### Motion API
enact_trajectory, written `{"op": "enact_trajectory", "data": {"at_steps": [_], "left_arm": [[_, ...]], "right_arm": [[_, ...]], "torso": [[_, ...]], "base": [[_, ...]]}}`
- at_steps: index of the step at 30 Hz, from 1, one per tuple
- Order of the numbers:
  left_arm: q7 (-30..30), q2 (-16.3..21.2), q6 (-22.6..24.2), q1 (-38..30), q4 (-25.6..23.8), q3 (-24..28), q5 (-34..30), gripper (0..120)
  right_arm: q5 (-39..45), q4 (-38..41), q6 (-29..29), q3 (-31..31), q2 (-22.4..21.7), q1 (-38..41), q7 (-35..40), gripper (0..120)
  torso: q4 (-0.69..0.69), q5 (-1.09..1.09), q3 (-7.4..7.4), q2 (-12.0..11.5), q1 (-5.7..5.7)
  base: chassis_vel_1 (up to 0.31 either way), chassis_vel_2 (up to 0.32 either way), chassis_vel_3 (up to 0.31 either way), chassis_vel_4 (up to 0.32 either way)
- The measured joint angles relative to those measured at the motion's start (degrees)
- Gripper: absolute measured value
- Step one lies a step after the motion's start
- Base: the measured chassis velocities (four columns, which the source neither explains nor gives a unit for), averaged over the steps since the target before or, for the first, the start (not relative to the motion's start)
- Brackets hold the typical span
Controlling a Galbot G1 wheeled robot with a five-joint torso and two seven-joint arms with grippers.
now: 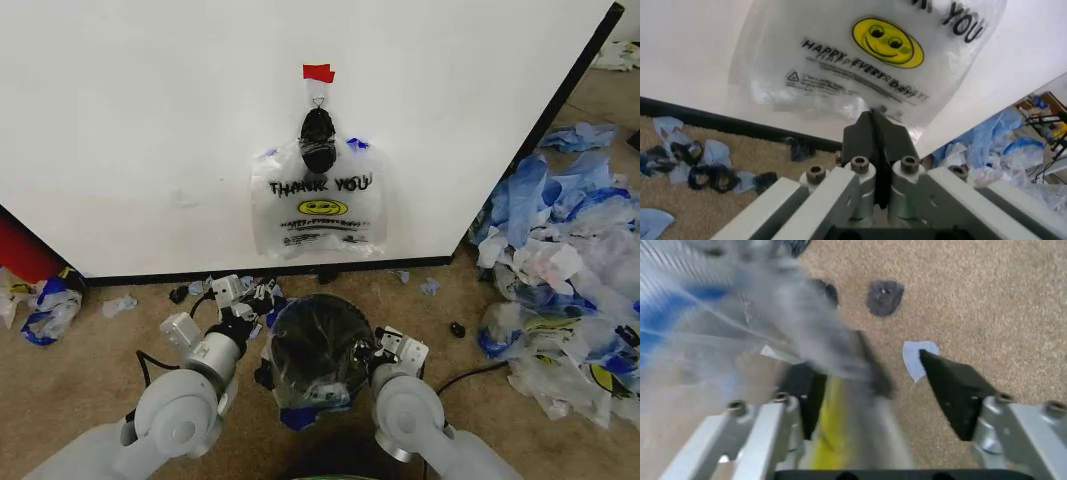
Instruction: Pick up the garbage bag from the wall and place it over the trash bin.
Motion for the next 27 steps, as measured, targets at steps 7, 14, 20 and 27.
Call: {"op": "enact_trajectory", "data": {"at_steps": [7,14,20,27], "left_arm": [[-0.07,-0.02,0.00,0.79,-0.59,-0.22,0.09,0],[-0.21,-0.11,0.00,1.77,-1.23,-0.56,0.43,0],[-0.46,-0.22,0.04,2.37,-2.43,-2.06,0.52,0],[1.29,-0.74,-0.35,3.15,-2.61,-5.38,7.82,0]], "right_arm": [[1.74,1.34,-0.23,0.59,-0.49,0.86,-0.35,80],[2.94,2.81,-0.49,2.06,-0.93,0.83,-0.93,99],[5.08,6.87,-0.78,4.57,-1.89,-0.17,-2.55,100],[0.01,17.50,1.45,10.88,-5.62,-2.25,-11.58,100]], "torso": [[-0.01,-0.03,-0.01,0.00,0.00],[-0.01,-0.03,-0.02,0.00,0.00],[-0.02,-0.02,-0.02,0.00,0.00],[0.00,-0.02,-0.03,0.02,-0.01]], "base": [[0.000,0.000,0.000,0.000],[0.000,0.000,0.000,0.000],[0.000,0.000,0.000,0.000],[0.000,0.000,0.000,0.000]]}}
